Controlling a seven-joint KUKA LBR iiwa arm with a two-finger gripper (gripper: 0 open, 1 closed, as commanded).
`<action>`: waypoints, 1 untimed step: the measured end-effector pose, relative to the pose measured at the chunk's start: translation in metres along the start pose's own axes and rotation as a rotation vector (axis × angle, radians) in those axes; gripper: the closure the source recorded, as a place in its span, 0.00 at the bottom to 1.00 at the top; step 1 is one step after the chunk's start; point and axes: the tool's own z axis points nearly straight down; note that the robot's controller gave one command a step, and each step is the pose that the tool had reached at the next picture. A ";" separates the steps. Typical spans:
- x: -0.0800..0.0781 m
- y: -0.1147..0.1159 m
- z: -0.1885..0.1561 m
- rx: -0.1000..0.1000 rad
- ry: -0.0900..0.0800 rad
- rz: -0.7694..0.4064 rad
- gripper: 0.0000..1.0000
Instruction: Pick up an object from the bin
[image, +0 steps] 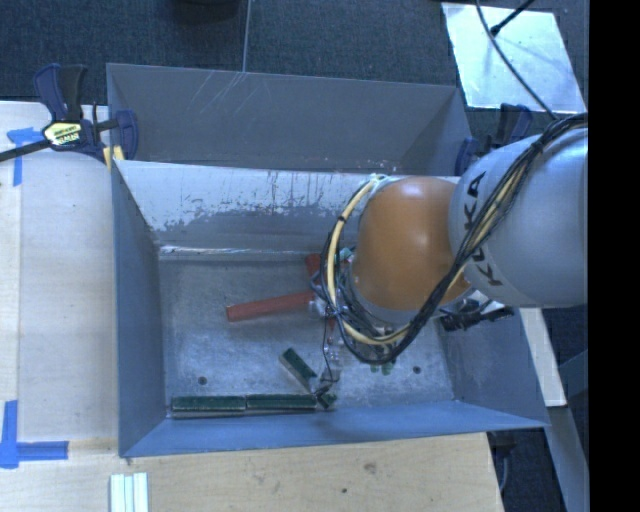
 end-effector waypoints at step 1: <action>-0.055 0.008 0.064 -0.010 -0.021 -0.025 0.00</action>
Offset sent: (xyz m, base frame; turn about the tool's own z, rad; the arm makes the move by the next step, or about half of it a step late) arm 0.0497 0.0004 -0.0661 -0.0236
